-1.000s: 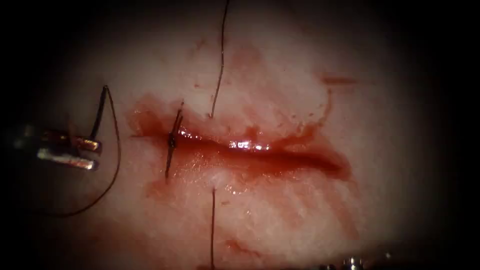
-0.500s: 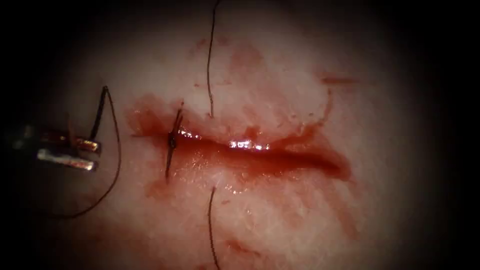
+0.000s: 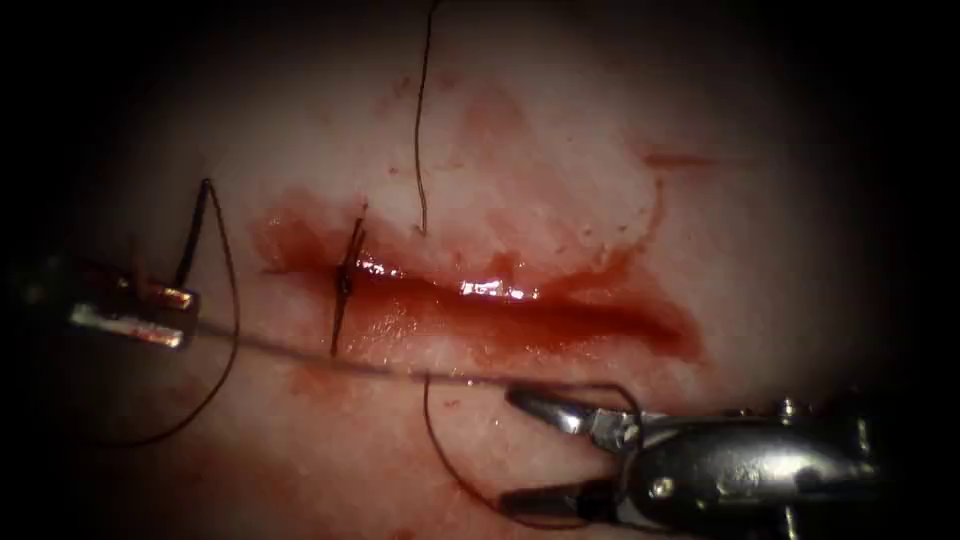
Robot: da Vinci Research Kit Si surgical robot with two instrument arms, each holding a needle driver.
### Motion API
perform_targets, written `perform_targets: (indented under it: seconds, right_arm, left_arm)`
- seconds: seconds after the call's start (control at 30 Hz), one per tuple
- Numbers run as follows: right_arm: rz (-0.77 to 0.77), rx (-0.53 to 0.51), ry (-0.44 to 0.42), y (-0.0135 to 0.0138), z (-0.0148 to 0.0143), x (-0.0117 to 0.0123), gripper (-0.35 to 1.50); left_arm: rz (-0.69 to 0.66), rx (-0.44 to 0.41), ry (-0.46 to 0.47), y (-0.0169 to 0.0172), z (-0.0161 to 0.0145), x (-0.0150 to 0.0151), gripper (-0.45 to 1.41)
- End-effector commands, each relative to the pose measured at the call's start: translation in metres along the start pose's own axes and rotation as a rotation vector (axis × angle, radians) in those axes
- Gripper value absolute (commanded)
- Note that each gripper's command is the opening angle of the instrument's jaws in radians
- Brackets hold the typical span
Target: Wound Closure
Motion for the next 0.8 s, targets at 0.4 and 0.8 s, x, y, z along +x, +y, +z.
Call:
perform_targets:
  seconds: [0.4, 0.8]
  right_arm:
    - [-0.008, -0.046, -0.018, 0.0004, 0.0069, -0.0007, 1.03]
    - [-0.052, 0.047, -0.040, -0.0015, 0.0059, -0.0003, -0.35]
  left_arm:
    - [-0.001, -0.004, 0.001, 0.0000, 0.0015, -0.0006, -0.45]
    - [-0.007, -0.014, 0.000, 0.0001, 0.0020, -0.0009, -0.45]
